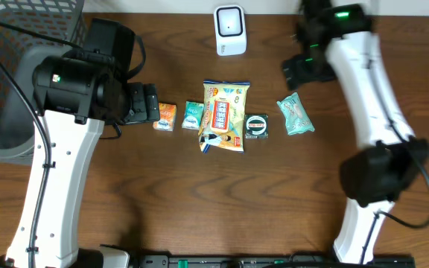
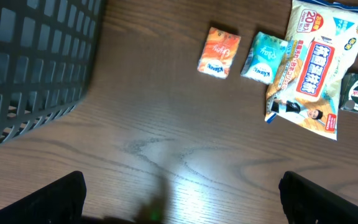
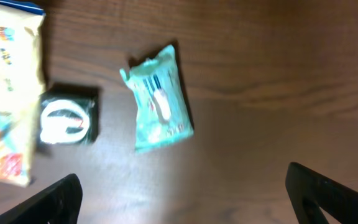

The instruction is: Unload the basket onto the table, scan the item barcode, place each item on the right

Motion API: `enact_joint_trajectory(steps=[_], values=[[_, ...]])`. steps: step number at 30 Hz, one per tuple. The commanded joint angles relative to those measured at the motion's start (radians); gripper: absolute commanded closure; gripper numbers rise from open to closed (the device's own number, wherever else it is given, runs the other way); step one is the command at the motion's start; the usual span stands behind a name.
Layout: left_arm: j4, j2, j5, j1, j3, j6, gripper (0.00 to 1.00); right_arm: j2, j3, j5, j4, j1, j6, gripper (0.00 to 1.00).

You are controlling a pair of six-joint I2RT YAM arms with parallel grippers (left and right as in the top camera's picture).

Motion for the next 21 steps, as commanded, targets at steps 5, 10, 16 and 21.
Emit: enact_joint_trajectory(steps=[5,10,16,21], values=[[-0.004,0.000,-0.005,0.000,-0.003,-0.005,0.02,-0.035,-0.023,-0.338,-0.019,-0.169,-0.155,0.30],[-0.004,0.000,-0.005,0.000,-0.003,-0.005,0.02,-0.034,-0.151,-0.347,0.072,-0.195,-0.159,0.36],[-0.005,0.000,-0.005,0.000,-0.003,-0.005,0.02,-0.034,-0.345,-0.341,0.251,-0.185,-0.159,0.38],[-0.004,0.000,-0.005,0.000,-0.003,-0.005,0.02,-0.034,-0.502,-0.346,0.413,-0.177,-0.158,0.43]])
